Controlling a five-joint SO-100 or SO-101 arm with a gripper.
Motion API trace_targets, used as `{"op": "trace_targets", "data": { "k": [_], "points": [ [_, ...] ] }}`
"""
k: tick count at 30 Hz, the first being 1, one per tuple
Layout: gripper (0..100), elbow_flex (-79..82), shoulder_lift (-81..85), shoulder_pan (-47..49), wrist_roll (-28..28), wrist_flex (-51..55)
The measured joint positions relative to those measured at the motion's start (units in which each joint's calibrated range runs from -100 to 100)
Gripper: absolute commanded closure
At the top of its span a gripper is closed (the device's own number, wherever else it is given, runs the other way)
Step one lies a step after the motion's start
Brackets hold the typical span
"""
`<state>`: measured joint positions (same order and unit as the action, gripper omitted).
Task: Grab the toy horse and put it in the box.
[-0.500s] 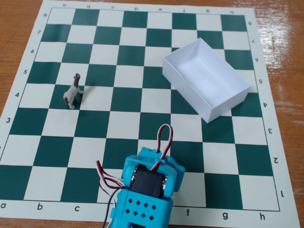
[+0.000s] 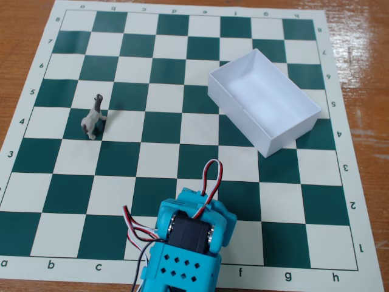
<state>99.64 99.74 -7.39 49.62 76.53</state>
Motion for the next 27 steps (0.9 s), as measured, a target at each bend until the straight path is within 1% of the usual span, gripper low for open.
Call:
{"op": "trace_targets", "data": {
  "k": [10, 15, 19, 27],
  "points": [
    [100, 0.0, 0.0, 0.0, 0.2, -1.4],
    [100, 0.0, 0.0, -0.5, 2.5, -4.6],
    [100, -0.5, 0.1, -0.6, 3.1, -5.4],
    [100, -6.4, -3.6, 1.6, 2.9, -5.4]
  ]
}}
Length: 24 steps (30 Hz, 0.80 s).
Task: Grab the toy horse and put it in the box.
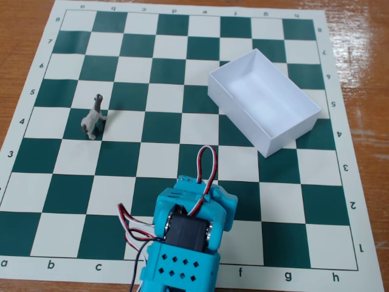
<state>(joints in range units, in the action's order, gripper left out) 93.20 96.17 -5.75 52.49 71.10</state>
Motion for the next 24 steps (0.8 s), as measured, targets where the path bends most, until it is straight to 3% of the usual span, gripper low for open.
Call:
{"op": "trace_targets", "data": {
  "k": [9, 24],
  "points": [
    [100, -23.2, -22.5, 5.8, -4.5, 0.6],
    [97, -64.5, -52.7, 22.6, -5.4, 0.1]
  ]
}}
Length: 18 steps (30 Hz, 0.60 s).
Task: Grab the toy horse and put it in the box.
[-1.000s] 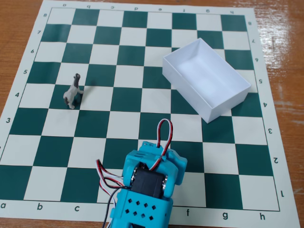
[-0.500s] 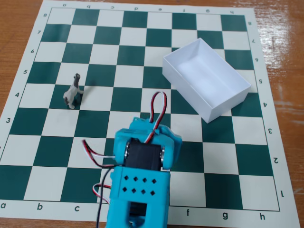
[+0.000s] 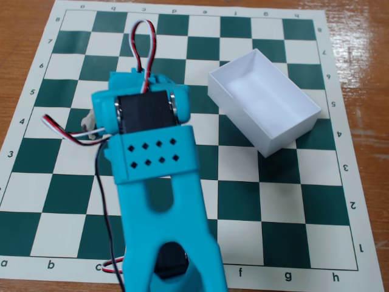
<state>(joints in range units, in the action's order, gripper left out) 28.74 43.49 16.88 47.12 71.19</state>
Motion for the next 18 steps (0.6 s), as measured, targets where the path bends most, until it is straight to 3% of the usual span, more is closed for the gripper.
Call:
{"op": "trace_targets", "data": {
  "k": [10, 16, 18],
  "points": [
    [93, -9.3, -18.7, 7.6, -0.1, -12.1],
    [80, -11.0, -24.8, 9.6, -0.4, -16.8],
    [66, -11.0, -25.4, 9.7, -0.2, -17.3]
  ]
}}
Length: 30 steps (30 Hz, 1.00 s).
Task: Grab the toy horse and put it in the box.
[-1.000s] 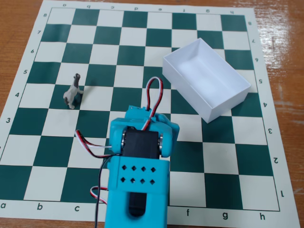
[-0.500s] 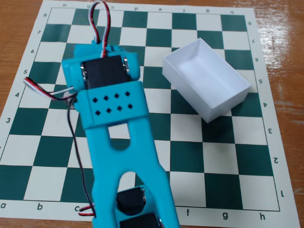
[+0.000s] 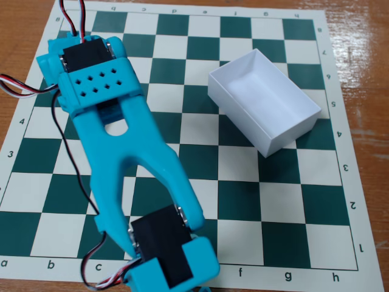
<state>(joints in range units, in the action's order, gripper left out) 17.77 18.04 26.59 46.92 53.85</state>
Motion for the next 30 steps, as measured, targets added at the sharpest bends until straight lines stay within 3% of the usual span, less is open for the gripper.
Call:
{"op": "trace_targets", "data": {
  "k": [2, 6, 8, 16, 30],
  "points": [
    [66, 0.2, -0.3, 0.1, 0.1, -0.1],
    [56, 2.0, -0.9, 0.2, 0.2, -0.1],
    [46, 2.2, -1.9, 0.5, 0.2, -0.1],
    [43, 0.1, -9.7, 0.7, 0.5, -1.8],
    [39, 2.3, -19.5, 1.1, 0.5, -16.9]
  ]
}}
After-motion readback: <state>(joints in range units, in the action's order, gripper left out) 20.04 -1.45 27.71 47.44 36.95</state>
